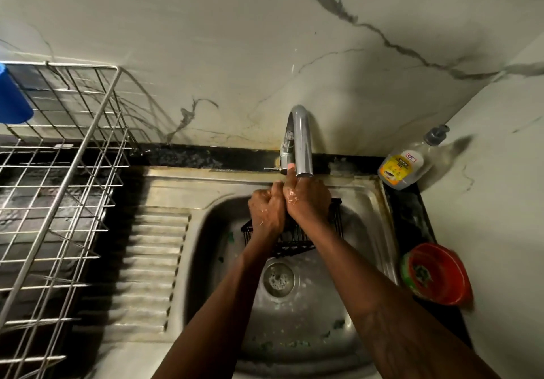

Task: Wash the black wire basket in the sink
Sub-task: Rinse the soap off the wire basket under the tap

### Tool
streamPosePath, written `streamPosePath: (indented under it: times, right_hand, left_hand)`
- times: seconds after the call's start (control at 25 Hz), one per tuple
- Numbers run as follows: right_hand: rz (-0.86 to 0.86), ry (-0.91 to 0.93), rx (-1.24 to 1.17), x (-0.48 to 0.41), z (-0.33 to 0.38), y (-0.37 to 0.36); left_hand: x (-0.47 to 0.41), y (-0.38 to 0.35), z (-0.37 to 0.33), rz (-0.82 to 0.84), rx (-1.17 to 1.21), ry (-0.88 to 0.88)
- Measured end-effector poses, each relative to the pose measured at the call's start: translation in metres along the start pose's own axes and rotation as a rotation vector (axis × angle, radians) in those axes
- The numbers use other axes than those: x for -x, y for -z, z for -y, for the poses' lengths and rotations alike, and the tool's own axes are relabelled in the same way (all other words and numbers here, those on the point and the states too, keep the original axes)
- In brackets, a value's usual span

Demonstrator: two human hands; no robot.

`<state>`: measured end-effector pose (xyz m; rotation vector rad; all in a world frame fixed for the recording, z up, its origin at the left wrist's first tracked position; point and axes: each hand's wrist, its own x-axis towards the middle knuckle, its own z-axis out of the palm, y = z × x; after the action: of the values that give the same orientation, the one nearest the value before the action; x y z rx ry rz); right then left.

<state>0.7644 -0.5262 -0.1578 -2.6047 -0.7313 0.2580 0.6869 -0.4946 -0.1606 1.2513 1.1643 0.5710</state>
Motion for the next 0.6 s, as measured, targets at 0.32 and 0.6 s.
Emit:
streamPosePath:
  times: [0.32,0.6]
  right_hand:
    - [0.102,0.417,0.242,0.024,-0.024,-0.001]
    - [0.1,0.2,0.361,0.013,-0.012,-0.005]
  left_hand:
    - [-0.044,0.02,0.039,0.217,-0.197,0.038]
    - [-0.04,0.028,0.036,-0.049,0.02,0.189]
